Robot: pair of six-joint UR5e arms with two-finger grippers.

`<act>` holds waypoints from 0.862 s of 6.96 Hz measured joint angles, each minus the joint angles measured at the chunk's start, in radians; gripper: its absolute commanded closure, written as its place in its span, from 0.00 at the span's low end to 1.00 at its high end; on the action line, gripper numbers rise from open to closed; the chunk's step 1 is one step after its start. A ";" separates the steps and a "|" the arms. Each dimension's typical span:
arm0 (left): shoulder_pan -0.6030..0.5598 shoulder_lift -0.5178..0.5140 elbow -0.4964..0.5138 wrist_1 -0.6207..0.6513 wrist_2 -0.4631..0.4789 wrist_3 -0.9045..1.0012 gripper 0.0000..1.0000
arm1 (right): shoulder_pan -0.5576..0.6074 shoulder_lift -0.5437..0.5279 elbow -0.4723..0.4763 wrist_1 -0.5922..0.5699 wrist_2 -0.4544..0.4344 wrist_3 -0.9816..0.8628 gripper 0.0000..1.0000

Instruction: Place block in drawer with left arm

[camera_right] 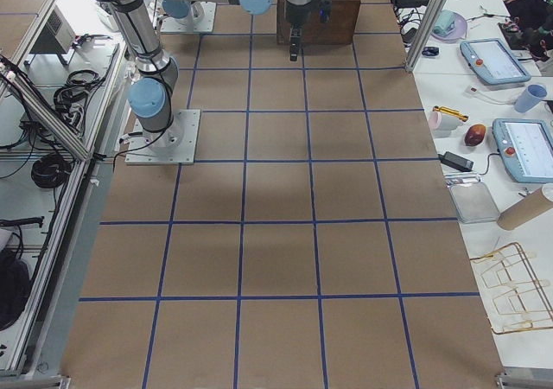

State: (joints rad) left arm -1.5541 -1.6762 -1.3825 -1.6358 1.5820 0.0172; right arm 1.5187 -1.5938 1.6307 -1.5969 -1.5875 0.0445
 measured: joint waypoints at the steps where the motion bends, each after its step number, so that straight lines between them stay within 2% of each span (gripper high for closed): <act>1: 0.002 0.000 0.001 0.008 -0.001 0.000 0.00 | 0.000 0.000 0.000 0.000 0.000 0.000 0.00; 6: 0.005 0.011 -0.001 0.008 0.002 -0.004 0.00 | 0.000 0.000 0.000 0.000 0.001 0.000 0.00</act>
State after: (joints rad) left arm -1.5496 -1.6649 -1.3834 -1.6273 1.5840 0.0127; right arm 1.5187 -1.5938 1.6306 -1.5969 -1.5865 0.0445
